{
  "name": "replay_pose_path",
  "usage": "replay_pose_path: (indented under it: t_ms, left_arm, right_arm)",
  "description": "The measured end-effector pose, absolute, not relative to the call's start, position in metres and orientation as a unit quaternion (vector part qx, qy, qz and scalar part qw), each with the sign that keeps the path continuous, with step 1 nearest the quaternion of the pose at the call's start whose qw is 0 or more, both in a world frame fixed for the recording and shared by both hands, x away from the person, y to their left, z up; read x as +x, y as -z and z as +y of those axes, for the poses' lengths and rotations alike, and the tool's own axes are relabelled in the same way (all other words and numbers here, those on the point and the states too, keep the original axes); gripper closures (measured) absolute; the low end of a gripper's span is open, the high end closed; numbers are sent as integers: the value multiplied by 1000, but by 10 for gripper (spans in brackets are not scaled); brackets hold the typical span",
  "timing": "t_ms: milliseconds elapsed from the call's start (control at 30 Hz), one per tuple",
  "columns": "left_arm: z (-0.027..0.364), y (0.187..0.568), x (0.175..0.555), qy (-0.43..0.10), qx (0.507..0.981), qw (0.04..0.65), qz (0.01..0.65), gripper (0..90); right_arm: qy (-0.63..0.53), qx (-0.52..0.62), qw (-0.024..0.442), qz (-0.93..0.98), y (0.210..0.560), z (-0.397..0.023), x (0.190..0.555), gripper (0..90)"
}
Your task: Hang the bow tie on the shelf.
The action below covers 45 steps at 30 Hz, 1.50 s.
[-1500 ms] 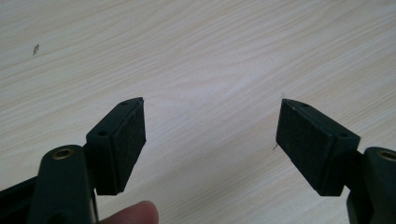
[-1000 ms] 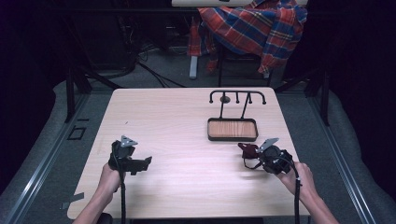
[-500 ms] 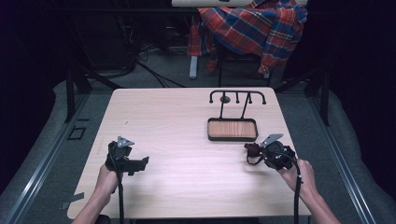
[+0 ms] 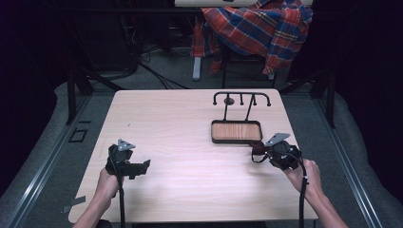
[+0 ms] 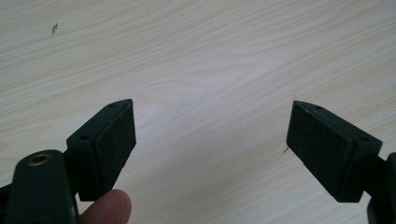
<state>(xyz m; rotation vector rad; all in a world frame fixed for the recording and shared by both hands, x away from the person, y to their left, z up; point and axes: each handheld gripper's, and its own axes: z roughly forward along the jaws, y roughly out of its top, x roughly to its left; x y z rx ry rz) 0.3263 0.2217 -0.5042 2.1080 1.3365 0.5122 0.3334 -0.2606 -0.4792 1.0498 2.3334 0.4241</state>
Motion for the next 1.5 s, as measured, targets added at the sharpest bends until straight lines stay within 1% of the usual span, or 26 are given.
replay_pose_path:
  t_ms: [400, 600, 1500]
  left_arm:
    - [220, 505, 329, -193, 795, 288, 497, 165]
    - [219, 505, 328, -193, 796, 291, 494, 165]
    - [220, 508, 330, -192, 798, 285, 496, 168]
  right_arm:
    - [-185, 396, 291, 851, 465, -268, 332, 723]
    - [-197, 407, 315, 835, 458, -274, 329, 723]
    - [-219, 418, 336, 815, 439, -279, 331, 724]
